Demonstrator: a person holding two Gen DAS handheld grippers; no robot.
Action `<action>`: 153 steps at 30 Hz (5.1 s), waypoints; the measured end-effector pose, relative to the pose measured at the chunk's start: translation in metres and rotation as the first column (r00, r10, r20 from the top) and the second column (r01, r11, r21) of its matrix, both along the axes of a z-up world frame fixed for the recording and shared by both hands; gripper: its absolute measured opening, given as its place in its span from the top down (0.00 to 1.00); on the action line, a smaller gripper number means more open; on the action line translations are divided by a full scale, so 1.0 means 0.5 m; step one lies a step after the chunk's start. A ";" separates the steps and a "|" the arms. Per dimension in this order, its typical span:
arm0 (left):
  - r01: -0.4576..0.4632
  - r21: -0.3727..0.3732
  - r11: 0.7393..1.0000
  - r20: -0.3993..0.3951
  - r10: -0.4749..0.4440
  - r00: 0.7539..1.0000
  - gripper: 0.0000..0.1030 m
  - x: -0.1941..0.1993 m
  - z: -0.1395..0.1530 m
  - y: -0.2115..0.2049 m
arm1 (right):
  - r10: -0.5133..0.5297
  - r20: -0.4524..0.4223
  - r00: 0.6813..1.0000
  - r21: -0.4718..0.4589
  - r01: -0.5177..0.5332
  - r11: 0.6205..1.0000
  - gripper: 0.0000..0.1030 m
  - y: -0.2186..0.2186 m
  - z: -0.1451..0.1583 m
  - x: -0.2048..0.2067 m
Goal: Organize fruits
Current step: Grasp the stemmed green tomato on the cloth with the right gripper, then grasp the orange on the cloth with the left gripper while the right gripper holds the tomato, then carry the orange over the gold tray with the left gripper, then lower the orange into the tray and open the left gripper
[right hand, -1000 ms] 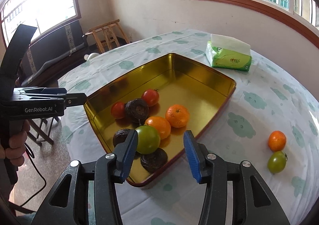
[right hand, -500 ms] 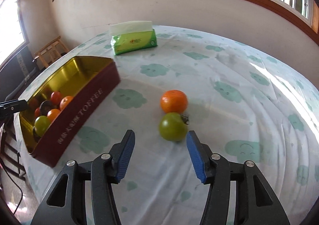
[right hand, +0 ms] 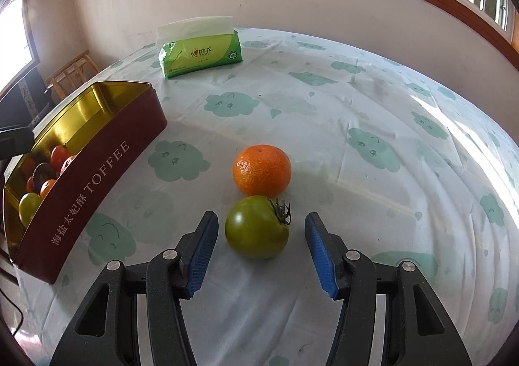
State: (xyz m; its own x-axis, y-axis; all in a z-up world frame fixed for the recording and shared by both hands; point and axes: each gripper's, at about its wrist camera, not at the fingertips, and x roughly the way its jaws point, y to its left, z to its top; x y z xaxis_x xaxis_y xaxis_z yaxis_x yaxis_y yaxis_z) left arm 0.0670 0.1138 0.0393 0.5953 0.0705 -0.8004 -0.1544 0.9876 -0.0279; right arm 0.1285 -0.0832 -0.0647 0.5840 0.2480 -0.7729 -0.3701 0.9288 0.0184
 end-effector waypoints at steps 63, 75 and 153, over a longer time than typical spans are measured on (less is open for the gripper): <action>0.301 -0.041 0.953 -0.082 -0.303 0.949 0.65 0.170 -0.155 -0.305 | -0.249 0.015 0.968 -0.032 0.249 0.968 0.63 -0.271 -0.001 0.000; 0.274 -0.038 0.961 -0.100 -0.277 0.956 0.65 0.110 -0.149 -0.289 | -0.250 0.015 0.968 -0.032 0.250 0.968 0.63 -0.271 -0.001 0.000; -0.049 -0.024 0.998 -0.079 0.047 0.996 0.65 -0.027 -0.054 0.129 | -0.252 0.014 0.968 -0.034 0.252 0.967 0.62 -0.271 -0.002 0.000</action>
State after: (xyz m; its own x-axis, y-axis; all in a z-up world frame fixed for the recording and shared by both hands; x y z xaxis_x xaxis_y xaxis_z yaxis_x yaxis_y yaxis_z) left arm 0.0533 0.1782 0.0121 0.5274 0.0764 -0.8462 -0.2047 0.9780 -0.0393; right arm 0.1286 -0.2186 -0.0656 0.6313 0.0647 -0.7728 -0.1243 0.9921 -0.0184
